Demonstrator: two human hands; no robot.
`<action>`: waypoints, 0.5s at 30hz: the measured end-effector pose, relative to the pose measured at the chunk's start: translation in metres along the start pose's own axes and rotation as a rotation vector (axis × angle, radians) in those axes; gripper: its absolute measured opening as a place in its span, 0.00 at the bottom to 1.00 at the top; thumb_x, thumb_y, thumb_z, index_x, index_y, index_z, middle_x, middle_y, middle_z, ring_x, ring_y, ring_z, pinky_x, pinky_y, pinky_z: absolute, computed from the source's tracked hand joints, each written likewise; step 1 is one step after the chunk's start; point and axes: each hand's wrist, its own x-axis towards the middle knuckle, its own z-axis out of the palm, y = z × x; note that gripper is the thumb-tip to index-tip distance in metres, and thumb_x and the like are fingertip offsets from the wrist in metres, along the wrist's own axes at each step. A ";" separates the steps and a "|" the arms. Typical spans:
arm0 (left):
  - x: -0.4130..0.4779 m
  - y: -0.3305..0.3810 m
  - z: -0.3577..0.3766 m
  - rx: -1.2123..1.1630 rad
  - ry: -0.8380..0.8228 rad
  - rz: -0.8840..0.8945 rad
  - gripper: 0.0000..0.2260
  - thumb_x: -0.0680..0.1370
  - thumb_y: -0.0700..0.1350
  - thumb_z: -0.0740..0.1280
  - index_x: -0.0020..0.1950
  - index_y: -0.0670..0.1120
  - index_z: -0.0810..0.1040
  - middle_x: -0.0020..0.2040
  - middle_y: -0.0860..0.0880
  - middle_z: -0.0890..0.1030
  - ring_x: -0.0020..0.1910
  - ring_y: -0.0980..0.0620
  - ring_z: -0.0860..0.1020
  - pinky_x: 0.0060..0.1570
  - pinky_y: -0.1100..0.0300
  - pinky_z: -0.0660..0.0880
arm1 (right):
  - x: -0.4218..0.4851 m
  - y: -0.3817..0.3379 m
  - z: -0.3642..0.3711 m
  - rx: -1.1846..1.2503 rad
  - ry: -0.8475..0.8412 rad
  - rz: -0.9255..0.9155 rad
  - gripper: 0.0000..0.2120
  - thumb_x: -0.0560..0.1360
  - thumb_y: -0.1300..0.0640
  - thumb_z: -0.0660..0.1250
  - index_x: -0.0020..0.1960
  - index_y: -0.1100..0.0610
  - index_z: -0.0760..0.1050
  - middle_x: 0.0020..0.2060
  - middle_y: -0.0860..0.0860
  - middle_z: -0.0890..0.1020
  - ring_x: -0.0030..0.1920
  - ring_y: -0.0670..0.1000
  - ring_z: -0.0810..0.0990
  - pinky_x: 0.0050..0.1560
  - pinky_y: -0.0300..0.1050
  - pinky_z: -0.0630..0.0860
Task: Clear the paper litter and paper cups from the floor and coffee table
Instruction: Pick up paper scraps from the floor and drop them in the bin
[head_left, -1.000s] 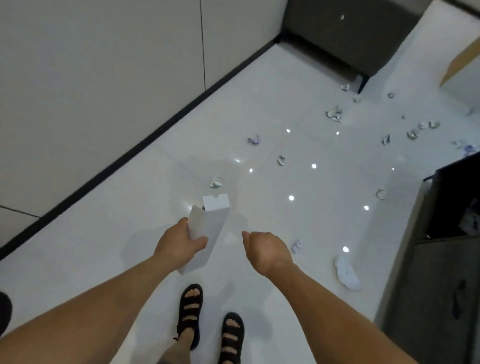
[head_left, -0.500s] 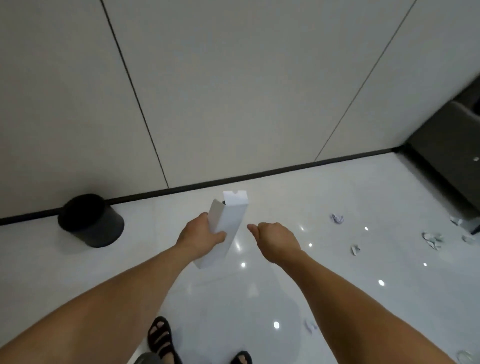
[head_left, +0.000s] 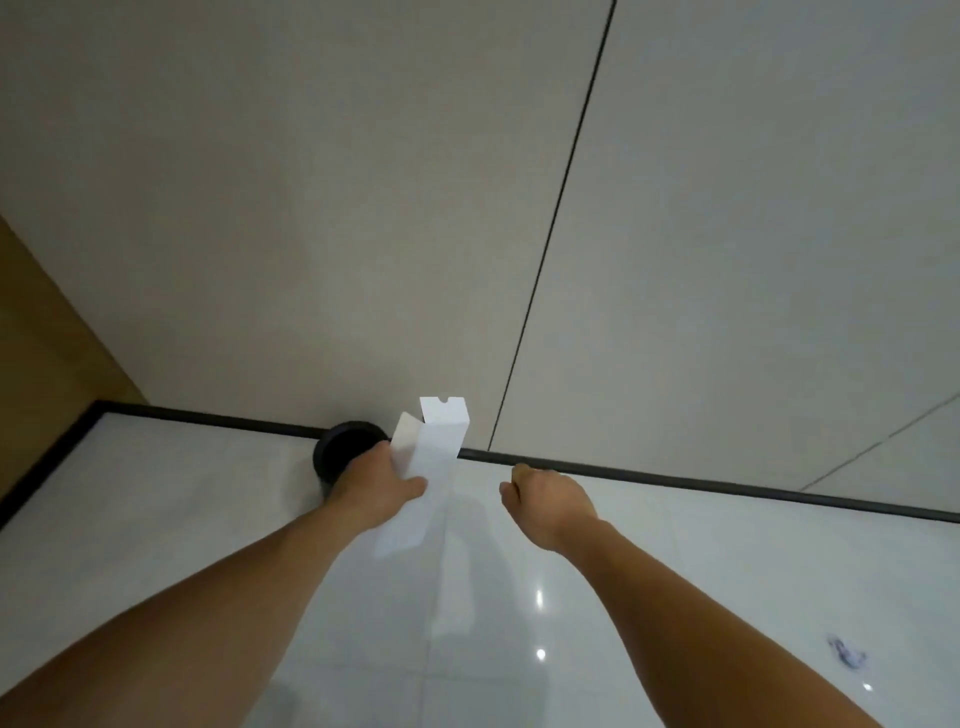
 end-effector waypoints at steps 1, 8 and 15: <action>0.007 -0.009 -0.016 0.002 0.025 -0.011 0.23 0.70 0.53 0.74 0.60 0.46 0.72 0.54 0.50 0.78 0.49 0.49 0.76 0.47 0.57 0.73 | 0.012 -0.014 -0.001 0.023 -0.010 -0.003 0.12 0.82 0.48 0.50 0.46 0.54 0.65 0.37 0.50 0.74 0.37 0.53 0.72 0.34 0.45 0.64; 0.061 -0.052 -0.084 -0.018 0.063 -0.109 0.26 0.70 0.52 0.73 0.65 0.46 0.70 0.60 0.47 0.77 0.57 0.44 0.76 0.51 0.55 0.73 | 0.088 -0.082 -0.005 0.097 -0.050 -0.069 0.05 0.77 0.54 0.58 0.51 0.54 0.69 0.44 0.51 0.77 0.43 0.53 0.75 0.38 0.44 0.69; 0.153 -0.070 -0.124 -0.083 0.110 -0.190 0.27 0.72 0.50 0.73 0.67 0.46 0.70 0.63 0.46 0.77 0.59 0.43 0.75 0.54 0.52 0.73 | 0.216 -0.116 -0.003 0.199 -0.089 -0.149 0.11 0.77 0.58 0.58 0.59 0.55 0.71 0.56 0.52 0.77 0.52 0.54 0.76 0.49 0.46 0.74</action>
